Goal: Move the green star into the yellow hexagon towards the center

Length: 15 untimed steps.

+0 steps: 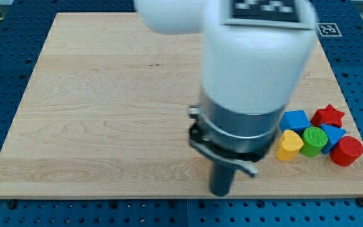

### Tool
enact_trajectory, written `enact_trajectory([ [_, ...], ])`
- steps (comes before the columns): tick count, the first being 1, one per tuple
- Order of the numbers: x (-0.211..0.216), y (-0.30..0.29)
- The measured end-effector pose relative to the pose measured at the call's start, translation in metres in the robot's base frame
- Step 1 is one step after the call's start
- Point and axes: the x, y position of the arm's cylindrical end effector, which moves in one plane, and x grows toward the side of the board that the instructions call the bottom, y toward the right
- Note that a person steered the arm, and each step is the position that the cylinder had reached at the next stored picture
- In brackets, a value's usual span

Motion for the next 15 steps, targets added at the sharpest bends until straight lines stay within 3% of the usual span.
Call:
enact_trajectory([
  [2, -0.012, 0.055],
  [4, -0.04, 0.058],
  [7, -0.072, 0.021],
  [10, -0.061, -0.004],
  [11, -0.021, 0.005],
  [15, -0.05, -0.046],
])
